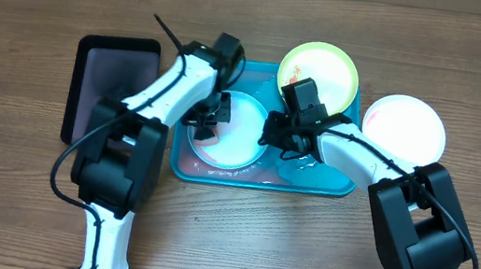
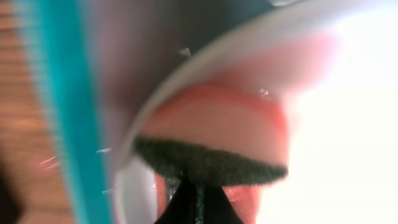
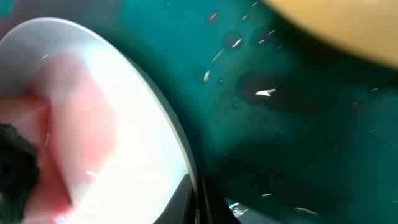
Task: Clean dirty plates on tray and stack at the side
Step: 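Scrub the blue plate with the sponge while right gripper holds its rim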
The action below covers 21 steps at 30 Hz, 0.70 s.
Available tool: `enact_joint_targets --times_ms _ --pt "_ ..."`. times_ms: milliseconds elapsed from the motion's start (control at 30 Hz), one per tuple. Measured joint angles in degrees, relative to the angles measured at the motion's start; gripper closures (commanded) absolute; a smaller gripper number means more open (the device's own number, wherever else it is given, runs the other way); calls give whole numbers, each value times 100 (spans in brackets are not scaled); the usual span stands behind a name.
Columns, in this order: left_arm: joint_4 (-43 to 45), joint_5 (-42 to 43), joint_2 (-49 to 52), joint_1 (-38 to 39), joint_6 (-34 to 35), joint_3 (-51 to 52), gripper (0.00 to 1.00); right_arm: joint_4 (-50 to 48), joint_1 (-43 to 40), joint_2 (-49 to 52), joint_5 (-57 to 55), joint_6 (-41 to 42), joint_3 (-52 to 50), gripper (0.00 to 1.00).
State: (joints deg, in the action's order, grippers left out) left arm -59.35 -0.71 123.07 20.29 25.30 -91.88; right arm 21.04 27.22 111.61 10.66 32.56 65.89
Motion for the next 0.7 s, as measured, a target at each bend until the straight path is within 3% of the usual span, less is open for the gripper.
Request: enact_joint_targets --times_ms 133,300,400,500,700 --pt "258 1670 0 -131 -1178 24 96 0 -26 0 -17 -26 0 96" --pt "844 2343 9 -2 -1569 85 96 -7 -24 0 -35 -13 0 96" --pt "1231 2085 9 26 -1401 87 96 -31 -28 0 -70 26 0 96" --pt "1397 1217 9 63 -896 85 96 -48 -28 0 -81 50 0 96" --pt "708 -420 4 109 256 0 96 -42 -7 2 -31 44 0 96"
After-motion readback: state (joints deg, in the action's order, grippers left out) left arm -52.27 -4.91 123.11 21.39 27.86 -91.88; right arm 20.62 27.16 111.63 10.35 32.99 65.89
